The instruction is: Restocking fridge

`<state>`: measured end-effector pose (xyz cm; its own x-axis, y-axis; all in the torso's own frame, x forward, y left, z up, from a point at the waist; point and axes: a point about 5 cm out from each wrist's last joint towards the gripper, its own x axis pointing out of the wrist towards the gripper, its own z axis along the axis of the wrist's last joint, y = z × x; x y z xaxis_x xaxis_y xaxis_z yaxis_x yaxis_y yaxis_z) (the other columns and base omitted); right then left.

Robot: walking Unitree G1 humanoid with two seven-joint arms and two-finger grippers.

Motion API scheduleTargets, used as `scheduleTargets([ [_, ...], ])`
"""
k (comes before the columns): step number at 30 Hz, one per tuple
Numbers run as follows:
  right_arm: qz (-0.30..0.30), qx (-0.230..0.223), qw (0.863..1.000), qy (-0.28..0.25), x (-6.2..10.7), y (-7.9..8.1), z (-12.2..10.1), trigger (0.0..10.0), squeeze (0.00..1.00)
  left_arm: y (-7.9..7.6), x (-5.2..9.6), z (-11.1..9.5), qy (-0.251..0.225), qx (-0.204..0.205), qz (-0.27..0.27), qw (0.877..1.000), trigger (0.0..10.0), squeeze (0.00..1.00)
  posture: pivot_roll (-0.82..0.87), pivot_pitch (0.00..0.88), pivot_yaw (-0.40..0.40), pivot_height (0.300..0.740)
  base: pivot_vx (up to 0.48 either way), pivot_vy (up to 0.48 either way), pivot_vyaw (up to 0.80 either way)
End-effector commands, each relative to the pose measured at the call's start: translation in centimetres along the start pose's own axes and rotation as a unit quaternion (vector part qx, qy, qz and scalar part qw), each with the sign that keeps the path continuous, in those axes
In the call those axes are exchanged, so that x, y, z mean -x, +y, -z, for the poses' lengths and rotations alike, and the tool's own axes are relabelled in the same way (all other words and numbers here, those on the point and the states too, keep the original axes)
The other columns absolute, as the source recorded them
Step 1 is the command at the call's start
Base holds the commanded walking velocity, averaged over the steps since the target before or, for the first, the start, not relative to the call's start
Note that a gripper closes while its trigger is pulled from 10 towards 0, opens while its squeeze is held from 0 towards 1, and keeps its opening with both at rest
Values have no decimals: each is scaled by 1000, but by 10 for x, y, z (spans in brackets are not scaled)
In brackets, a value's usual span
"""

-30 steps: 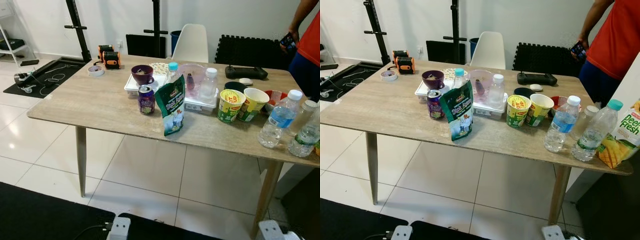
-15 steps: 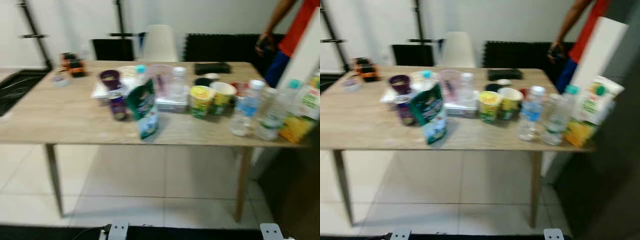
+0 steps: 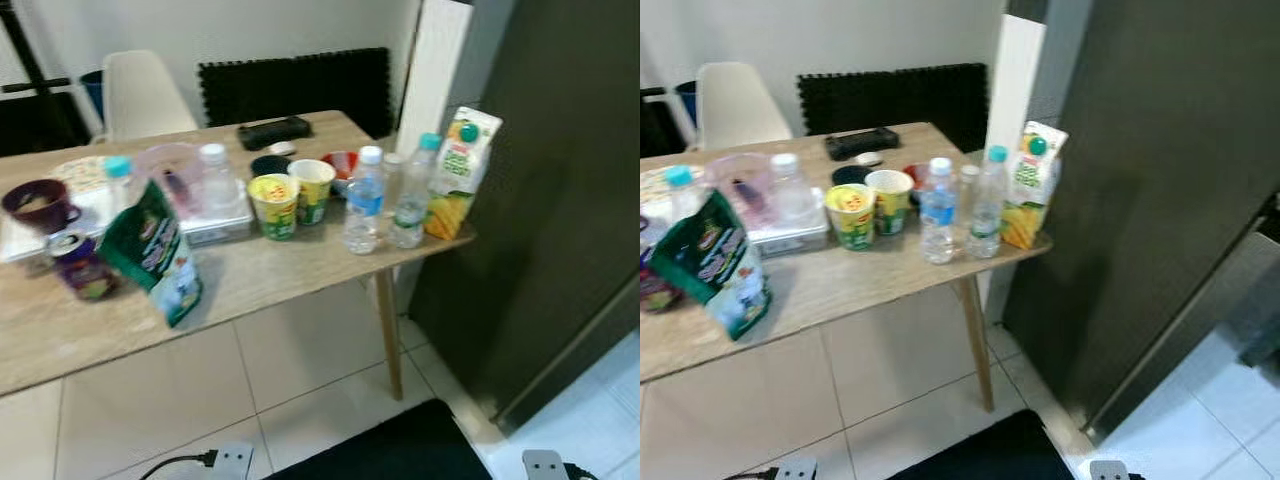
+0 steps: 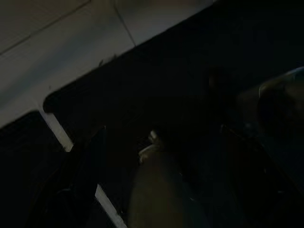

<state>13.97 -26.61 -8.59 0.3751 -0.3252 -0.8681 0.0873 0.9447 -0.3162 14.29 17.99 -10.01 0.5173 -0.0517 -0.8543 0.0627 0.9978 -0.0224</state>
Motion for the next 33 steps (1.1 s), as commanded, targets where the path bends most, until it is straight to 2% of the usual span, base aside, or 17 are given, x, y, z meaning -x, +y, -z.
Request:
scheduleTargets([
  [1,8,4,1000,-16,0,-2,-6,10000,0,15,5,11,15,1,-27,1000,10000,0,-92,21,-29,740,0,0,-800],
  [6,-6,17,1000,-22,0,8,-7,10000,0,28,8,14,17,2,-52,999,10000,0,-83,21,-15,740,0,0,-798],
  [13,-45,83,995,-40,2,35,-14,10000,0,51,13,12,6,37,-103,994,10000,0,-48,24,-3,740,0,0,-800],
  [20,-50,90,993,-54,3,38,-22,10000,0,52,13,13,8,40,-112,993,10000,0,-54,4,-7,740,0,0,-800],
  [25,-45,110,991,-57,2,33,-25,10000,0,47,10,8,7,43,-116,992,10000,0,-51,0,-19,740,0,0,-800],
  [29,-25,157,986,-55,1,27,-28,10000,0,42,7,-2,-2,38,-106,994,10000,0,-63,0,-22,740,0,0,-428],
  [33,-6,183,981,-56,1,21,-31,10000,0,37,4,-9,-7,29,-95,995,10000,0,-87,0,-22,740,0,0,0],
])
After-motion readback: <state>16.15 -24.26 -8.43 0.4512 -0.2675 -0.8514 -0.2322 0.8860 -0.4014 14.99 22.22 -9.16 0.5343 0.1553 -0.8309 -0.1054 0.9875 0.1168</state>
